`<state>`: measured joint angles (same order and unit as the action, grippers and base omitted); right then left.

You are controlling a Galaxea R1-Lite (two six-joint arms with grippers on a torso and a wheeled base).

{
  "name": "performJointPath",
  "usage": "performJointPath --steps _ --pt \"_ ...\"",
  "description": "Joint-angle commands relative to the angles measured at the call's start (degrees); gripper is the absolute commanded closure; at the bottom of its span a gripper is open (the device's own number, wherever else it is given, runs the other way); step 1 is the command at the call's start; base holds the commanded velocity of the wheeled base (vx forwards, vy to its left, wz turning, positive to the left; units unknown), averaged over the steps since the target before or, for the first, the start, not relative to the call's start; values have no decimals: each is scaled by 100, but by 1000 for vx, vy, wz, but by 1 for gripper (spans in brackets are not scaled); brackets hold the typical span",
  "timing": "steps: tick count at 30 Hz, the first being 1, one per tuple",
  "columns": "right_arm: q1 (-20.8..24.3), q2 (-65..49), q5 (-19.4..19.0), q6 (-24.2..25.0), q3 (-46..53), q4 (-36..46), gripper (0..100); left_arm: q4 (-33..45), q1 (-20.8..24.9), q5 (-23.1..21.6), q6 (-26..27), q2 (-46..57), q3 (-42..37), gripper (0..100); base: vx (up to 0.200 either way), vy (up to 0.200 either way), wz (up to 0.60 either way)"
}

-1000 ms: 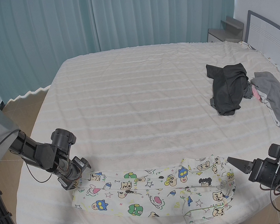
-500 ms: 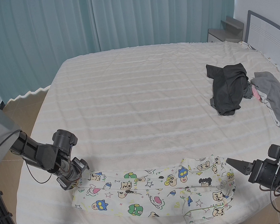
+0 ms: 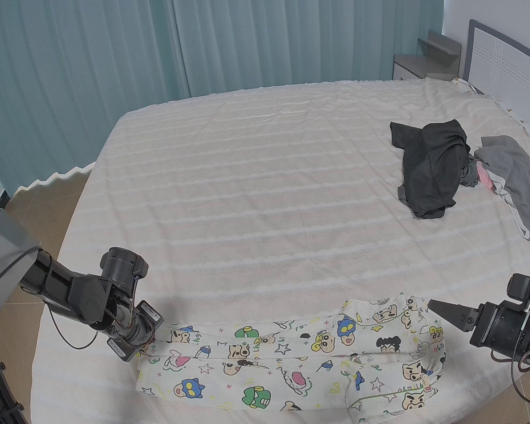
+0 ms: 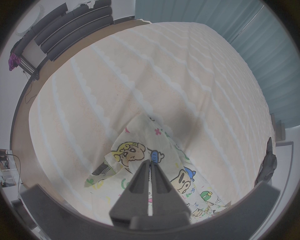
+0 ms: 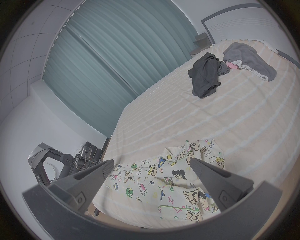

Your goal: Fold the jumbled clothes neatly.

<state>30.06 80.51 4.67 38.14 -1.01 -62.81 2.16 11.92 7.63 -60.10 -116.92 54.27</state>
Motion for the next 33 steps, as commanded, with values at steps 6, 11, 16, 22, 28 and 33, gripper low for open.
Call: performJointPath --steps 6,11,16,22,28,33 --pt "0 0 -1 -9 101 -12 0 189 21 2 7 82 22 100 0 0 0" --pt "0 -9 -1 -18 101 -4 0 180 21 2 -2 90 57 0 0 0 0" --pt "0 -9 8 -18 101 -4 0 145 21 10 7 73 66 0 0 0 0" --pt "8 -9 8 -26 101 -4 0 145 29 160 -11 -6 233 0 0 0 0" --pt "8 -17 8 -26 101 -4 0 145 29 186 -19 -200 294 0 0 0 0" --pt "8 -17 8 -26 101 -12 0 145 29 195 -28 -375 294 0 0 0 0"
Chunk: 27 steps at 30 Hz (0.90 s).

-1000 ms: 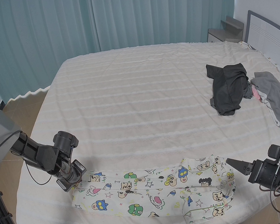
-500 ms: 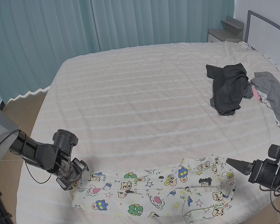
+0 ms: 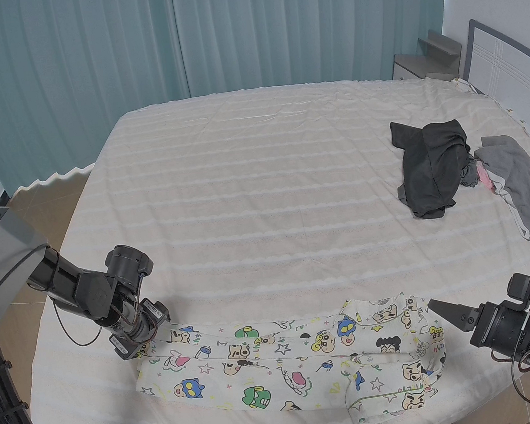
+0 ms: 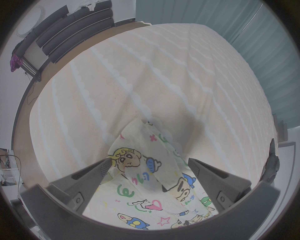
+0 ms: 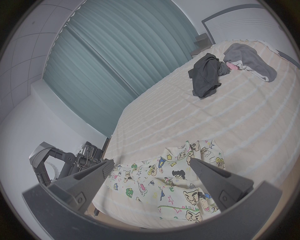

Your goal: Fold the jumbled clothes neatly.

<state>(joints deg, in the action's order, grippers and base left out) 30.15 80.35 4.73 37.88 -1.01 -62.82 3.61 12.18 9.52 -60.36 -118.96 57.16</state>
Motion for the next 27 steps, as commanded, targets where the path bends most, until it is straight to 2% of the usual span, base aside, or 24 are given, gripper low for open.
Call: performJointPath --steps 1,5,6,14,21,27 --pt "0 -2 2 0 101 -2 0 -9 4 6 -11 -198 14 0 0 0 0" --pt "0 7 2 0 101 -2 0 0 4 6 -11 -198 14 0 0 0 0" --pt "0 7 2 9 101 -2 0 0 4 6 -11 -198 6 100 0 0 0" --pt "0 7 2 0 101 -2 0 43 4 41 6 -101 -12 100 0 0 0" --pt "0 7 2 0 101 -2 0 8 13 296 33 22 6 100 0 0 0" --pt "0 7 2 0 101 -2 0 -9 268 287 121 329 -38 100 0 0 0"
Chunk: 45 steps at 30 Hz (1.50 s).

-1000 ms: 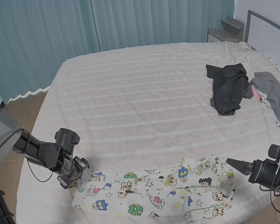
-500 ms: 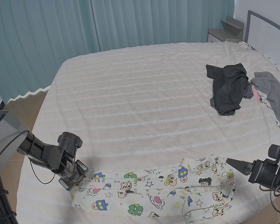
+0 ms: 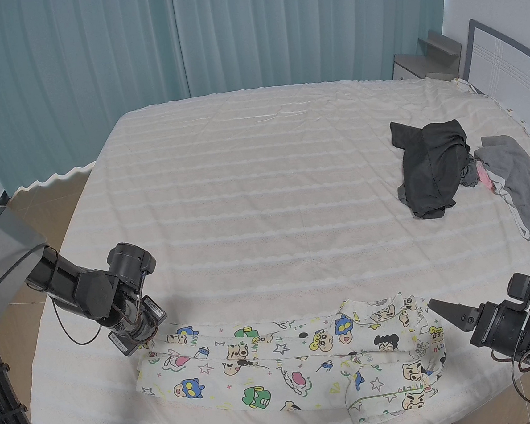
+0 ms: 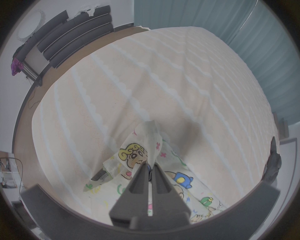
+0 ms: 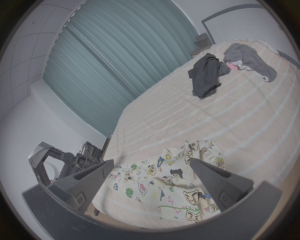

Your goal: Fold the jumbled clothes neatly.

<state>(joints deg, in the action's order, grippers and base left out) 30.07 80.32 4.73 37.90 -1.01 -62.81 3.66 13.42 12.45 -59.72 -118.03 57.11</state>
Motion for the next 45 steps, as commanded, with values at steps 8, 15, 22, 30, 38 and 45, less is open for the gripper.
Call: performJointPath --steps 8,15,22,30,38,45 --pt "-2 -17 10 -2 101 -4 0 21 249 -14 655 667 -148 100 0 0 0" --pt "-2 -8 10 -2 101 -4 0 -23 231 30 1428 729 -869 100 0 0 0" --pt "-2 -17 10 -11 101 -4 0 -32 240 74 1437 491 -904 100 0 0 0" --pt "-2 -69 10 -11 101 -4 0 -84 293 109 1437 122 -948 100 0 0 0" --pt "-2 -78 19 -11 101 -4 0 -155 284 109 1428 78 -1088 0 0 0 0" --pt "7 -149 10 -11 101 -4 0 -137 73 47 1648 483 -1159 0 0 0 0"
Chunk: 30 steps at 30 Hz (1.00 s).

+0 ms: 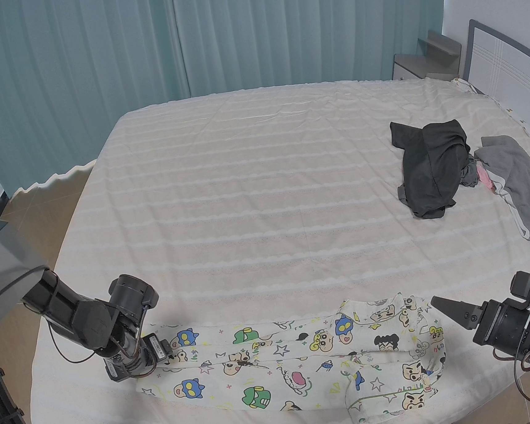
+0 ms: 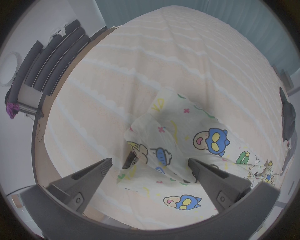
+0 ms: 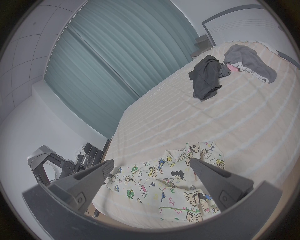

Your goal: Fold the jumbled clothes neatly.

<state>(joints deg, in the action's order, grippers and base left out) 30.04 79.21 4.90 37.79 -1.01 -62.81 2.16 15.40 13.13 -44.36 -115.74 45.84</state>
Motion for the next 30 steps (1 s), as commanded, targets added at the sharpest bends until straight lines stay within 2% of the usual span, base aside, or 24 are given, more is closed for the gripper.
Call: performJointPath --steps 1,4,7,10,12,17,21,26,29,30 --pt "11 -46 2 -9 101 5 0 4 -221 -39 358 394 -66 0 0 0 0" --pt "2 -73 2 -9 101 -4 0 -5 -476 -223 982 772 -145 0 0 0 0" --pt "11 -82 2 -9 101 -4 0 -5 -837 -847 1799 1036 -172 0 0 0 0" --pt "11 -82 2 -26 101 -4 0 -31 -1320 -1339 2960 1027 -198 0 0 0 0" --pt "11 -90 2 -26 101 -4 0 -119 -1461 -1603 3373 1018 -215 0 0 0 0" --pt "11 -82 2 -26 101 5 0 -216 -1469 -2350 3680 754 -295 0 0 0 0" --pt "20 -90 11 -26 101 -4 0 -620 -1461 -2464 3935 306 -312 0 0 0 0" --pt "20 -108 11 -26 101 5 0 -1024 -1452 -2579 3962 -81 -382 0 0 0 0" --pt "20 -126 2 -26 101 14 0 -1130 -1452 -2772 3926 -124 -365 0 0 0 0" --pt "20 -134 2 -35 101 49 0 -1147 -1452 -3027 3909 -142 -365 0 0 0 0"
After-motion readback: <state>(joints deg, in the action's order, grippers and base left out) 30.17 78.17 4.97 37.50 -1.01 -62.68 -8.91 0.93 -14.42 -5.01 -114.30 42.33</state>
